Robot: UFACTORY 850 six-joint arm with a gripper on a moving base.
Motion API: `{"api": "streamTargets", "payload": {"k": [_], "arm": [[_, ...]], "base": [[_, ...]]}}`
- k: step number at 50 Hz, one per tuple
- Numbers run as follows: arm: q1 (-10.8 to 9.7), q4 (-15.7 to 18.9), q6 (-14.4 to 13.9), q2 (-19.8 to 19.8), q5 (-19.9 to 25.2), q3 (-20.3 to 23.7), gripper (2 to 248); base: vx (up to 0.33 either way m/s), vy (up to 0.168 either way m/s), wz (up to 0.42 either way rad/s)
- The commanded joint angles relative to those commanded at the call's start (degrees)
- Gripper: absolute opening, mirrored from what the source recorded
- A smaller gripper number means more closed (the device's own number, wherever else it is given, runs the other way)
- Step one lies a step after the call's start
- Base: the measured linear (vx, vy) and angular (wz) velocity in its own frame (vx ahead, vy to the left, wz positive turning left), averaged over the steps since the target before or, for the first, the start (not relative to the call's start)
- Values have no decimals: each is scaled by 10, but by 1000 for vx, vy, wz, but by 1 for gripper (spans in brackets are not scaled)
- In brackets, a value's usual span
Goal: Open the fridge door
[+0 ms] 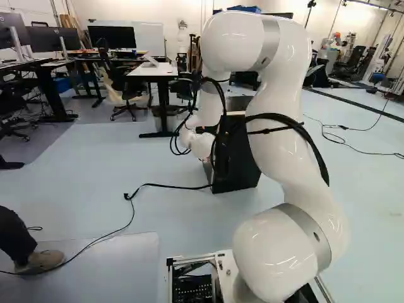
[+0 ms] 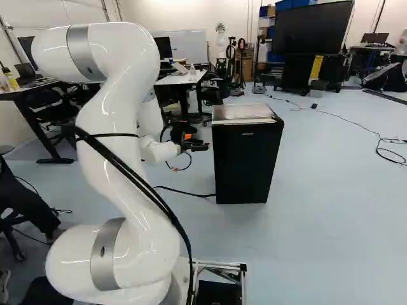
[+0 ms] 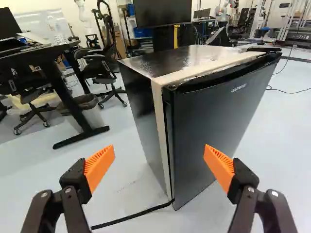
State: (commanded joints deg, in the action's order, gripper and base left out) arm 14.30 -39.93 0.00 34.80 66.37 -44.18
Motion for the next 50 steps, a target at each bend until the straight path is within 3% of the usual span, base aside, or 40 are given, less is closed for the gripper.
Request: {"api": "streamTargets", "payload": {"k": [25, 39, 50], "arm": [[-1, -26, 0, 58, 0, -84, 247], [-13, -45, 0, 108, -2, -138, 247], [-27, -64, 0, 124, -9, -160, 247]], "base": [[0, 0, 0], [0, 0, 0], [0, 0, 0]]}}
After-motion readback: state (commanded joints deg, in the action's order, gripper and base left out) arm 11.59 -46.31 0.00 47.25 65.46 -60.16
